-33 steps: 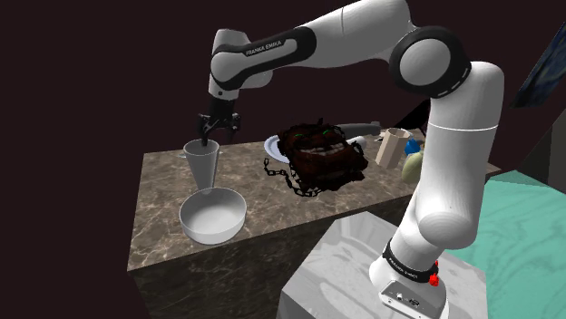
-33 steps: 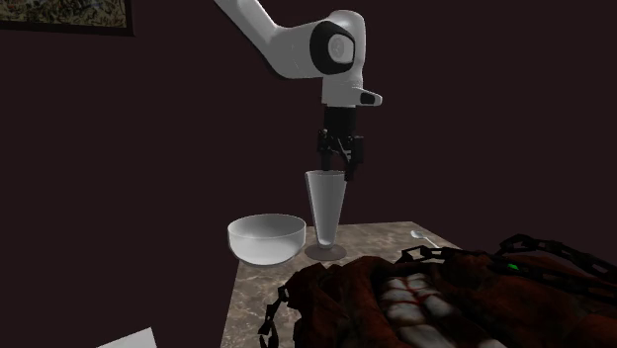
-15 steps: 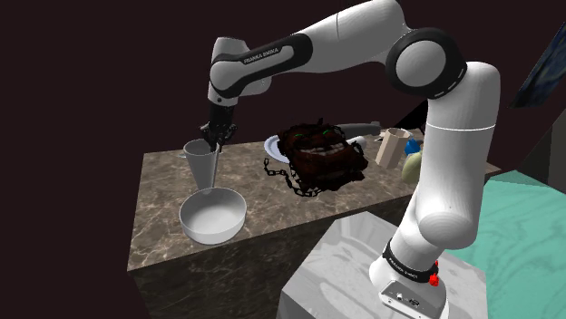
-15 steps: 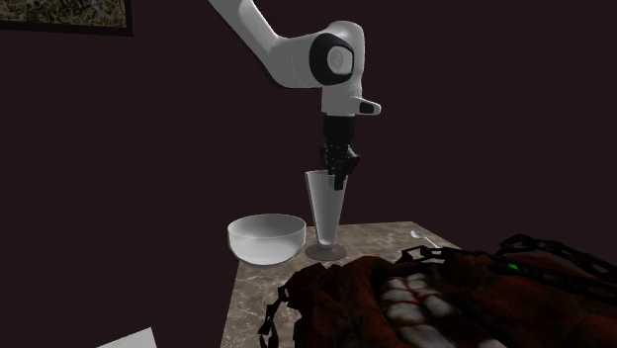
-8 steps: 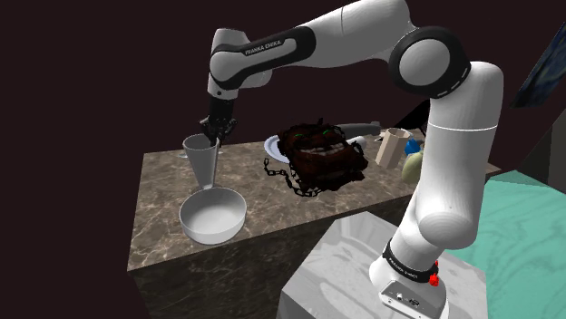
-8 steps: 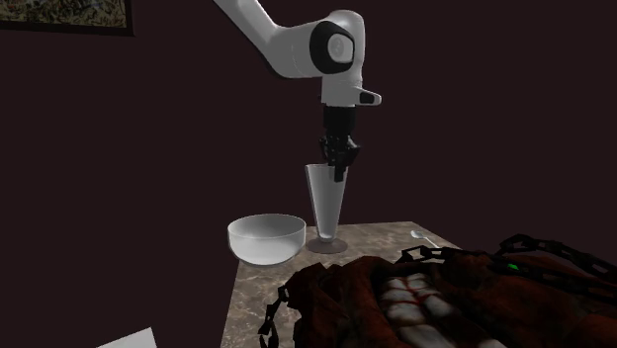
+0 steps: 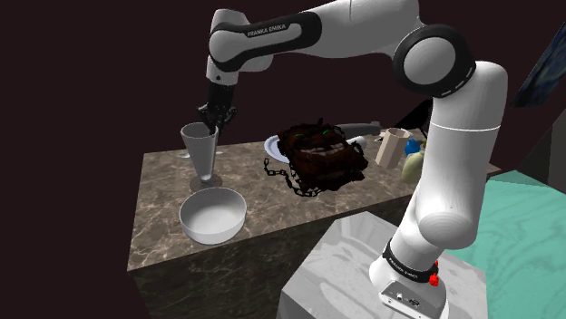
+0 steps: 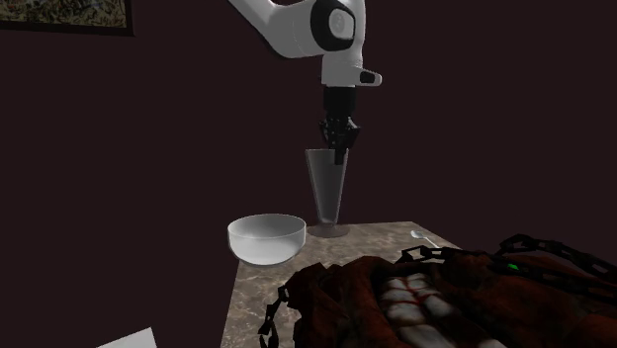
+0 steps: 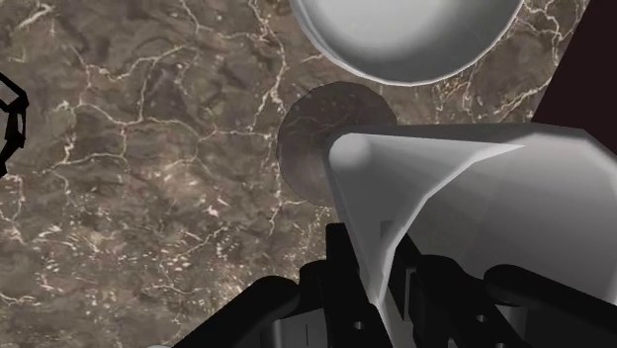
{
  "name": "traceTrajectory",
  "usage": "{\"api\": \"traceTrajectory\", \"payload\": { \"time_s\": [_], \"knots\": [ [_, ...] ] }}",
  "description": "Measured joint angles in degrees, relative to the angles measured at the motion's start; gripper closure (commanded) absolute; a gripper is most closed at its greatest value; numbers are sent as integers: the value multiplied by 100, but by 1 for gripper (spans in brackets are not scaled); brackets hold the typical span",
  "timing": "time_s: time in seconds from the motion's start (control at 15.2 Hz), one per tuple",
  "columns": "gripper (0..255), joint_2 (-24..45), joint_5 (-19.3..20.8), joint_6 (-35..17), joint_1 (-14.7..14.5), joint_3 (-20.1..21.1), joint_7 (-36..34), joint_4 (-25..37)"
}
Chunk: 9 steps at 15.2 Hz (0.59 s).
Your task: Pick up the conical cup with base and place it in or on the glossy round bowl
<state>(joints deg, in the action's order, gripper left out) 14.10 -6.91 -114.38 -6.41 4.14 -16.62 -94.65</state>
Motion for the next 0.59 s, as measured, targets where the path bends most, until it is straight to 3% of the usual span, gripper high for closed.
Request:
{"api": "traceTrajectory", "payload": {
  "time_s": [0.59],
  "knots": [
    [255, -58, 23, 649, 5, -4, -74, 596]
  ]
}}
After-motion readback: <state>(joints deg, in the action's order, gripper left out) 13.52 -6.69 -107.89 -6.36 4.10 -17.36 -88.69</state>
